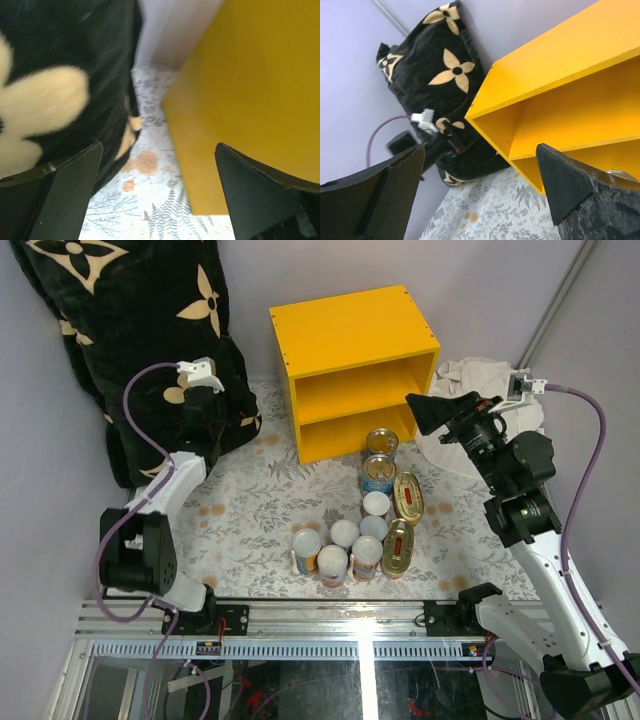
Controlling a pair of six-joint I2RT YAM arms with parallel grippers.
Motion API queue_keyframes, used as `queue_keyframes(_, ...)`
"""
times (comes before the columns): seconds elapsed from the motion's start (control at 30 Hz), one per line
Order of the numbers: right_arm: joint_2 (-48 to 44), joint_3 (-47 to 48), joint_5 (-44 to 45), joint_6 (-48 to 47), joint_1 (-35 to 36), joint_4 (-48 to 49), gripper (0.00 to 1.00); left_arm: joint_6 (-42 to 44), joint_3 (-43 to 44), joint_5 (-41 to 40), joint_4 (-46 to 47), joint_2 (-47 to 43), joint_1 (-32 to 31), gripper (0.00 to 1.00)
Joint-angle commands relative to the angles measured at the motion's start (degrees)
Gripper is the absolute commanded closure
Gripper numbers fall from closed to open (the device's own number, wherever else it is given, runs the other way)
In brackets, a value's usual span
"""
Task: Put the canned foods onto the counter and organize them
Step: Move the counter to the center of the board.
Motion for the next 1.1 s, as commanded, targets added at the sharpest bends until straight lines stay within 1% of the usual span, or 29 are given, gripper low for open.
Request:
queue_keyframes(0.0, -1.19, 4.41, -6.16, -0.94, 0.63, -3.50, 0.00, -4.31, 4.58, -9.27, 1.13, 7.13, 2.41, 0.07)
queue_keyframes(0.07, -1.62, 4.76, -7.25, -0.79, 0.59, -5.04, 0.00, -7.99, 8.19, -10.73, -6.45, 10.64, 3.90, 0.08)
queue_keyframes(0.1, -1.80, 4.70, -7.71, -0.77, 0.60, -5.53, 0.00, -8.20, 8.36, -10.77, -6.38, 10.14, 4.13, 0.09)
queue_keyframes(0.17, -2.27, 4.60, -7.58, -1.20, 0.62, -6.59, 0.01, -8.87, 7.13, -11.03, -2.93, 7.81, 4.57, 0.08)
queue_keyframes(0.27, -3.05, 3.62, -5.42, -2.02, 0.63, -7.70, 0.00, -10.78, 7.37, -7.53, -0.98, 4.62, 5.16, 0.06)
queue_keyframes(0.3, -3.11, 3.28, -4.60, -2.44, 0.59, -8.03, 0.00, -11.41, 6.77, -5.66, 0.00, 3.05, 5.21, 0.02)
queue_keyframes(0.33, -3.08, 2.95, -3.60, -2.91, 0.63, -8.46, 0.01, -11.70, 5.78, -4.22, 0.39, 0.91, 5.23, 0.00)
queue_keyframes(0.37, -2.92, 2.75, -2.65, -3.48, 0.59, -9.09, 0.01, -12.40, 4.44, -3.26, 0.63, -1.46, 5.11, 0.00)
queue_keyframes(0.43, -1.94, 2.86, -1.97, -5.82, 0.62, -10.71, 0.00, -12.11, 2.24, 1.52, 0.76, -5.82, 5.15, 0.00)
queue_keyframes(0.5, -0.76, 3.25, -4.40, -11.30, 1.15, -11.27, 0.00, -9.71, 1.03, 6.13, -1.12, -8.85, 5.16, 0.00)
queue_keyframes(0.53, -0.14, 3.31, -3.70, -13.05, 2.30, -11.95, 0.00, -8.95, 0.28, 8.73, -1.77, -9.98, 5.33, 0.00)
queue_keyframes(0.57, 0.63, 3.45, -1.39, -16.69, 4.28, -12.77, 0.00, -9.77, -0.63, 10.28, -1.93, -10.72, 5.57, 0.00)
queue_keyframes(0.63, 2.62, 3.81, 5.19, -21.84, 10.40, -13.65, 0.00, -11.57, -1.43, 13.68, -2.63, -11.29, 6.35, 0.00)
queue_keyframes(0.67, 3.97, 4.13, 7.39, -23.70, 13.48, -13.40, 0.00, -10.62, -1.07, 16.71, -3.59, -11.22, 6.83, 0.00)
queue_keyframes(0.7, 5.85, 4.76, 8.34, -24.87, 16.99, -12.94, 0.00, -9.29, -0.39, 21.38, -4.51, -11.15, 7.56, 0.00)
queue_keyframes(0.77, 9.65, 5.94, 9.13, -25.45, 20.63, -11.30, 0.00, -5.45, 1.39, 31.13, -6.73, -11.13, 9.03, 0.00)
queue_keyframes(0.87, 15.67, 6.74, 8.77, -23.73, 22.87, -5.47, 0.00, -0.78, 2.15, 42.09, -7.47, -11.59, 9.27, 0.00)
queue_keyframes(0.93, 20.21, 8.55, 8.19, -23.18, 23.24, -1.92, 0.00, -0.16, 1.86, 45.27, -6.92, -11.48, 9.22, 0.00)
queue_keyframes(1.0, 25.20, 12.34, 7.90, -23.12, 23.31, -1.39, 0.00, 2.98, 2.76, 47.13, -9.65, -11.48, 9.25, 0.00)
queue_keyframes(1.07, 29.97, 14.62, 7.29, -22.88, 23.46, 1.04, 0.00, 4.19, 2.22, 49.00, -8.99, -12.19, 9.26, 0.00)
